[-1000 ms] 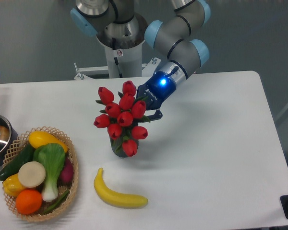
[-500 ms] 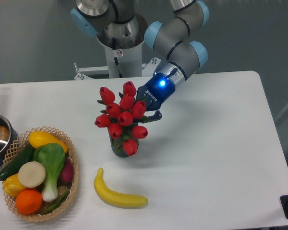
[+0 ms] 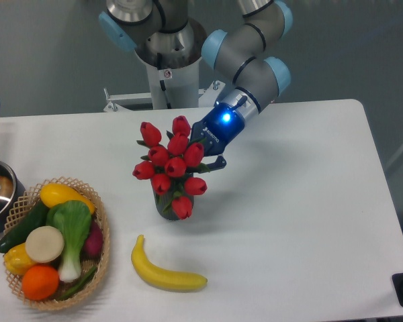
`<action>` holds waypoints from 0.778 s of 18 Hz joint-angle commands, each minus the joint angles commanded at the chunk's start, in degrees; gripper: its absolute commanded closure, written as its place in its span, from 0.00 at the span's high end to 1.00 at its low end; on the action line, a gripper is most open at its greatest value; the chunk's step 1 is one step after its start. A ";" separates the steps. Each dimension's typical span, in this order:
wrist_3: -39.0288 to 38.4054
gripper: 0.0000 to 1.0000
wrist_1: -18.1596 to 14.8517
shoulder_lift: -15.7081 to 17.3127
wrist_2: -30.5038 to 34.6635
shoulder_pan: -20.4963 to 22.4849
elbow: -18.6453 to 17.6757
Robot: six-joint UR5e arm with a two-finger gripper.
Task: Insert the flowers into the vase
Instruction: 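Hold the tulips steady inside the vase, then open the gripper to release the tulip stems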
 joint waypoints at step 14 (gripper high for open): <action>2.02 0.73 0.09 0.44 -0.09 0.70 0.00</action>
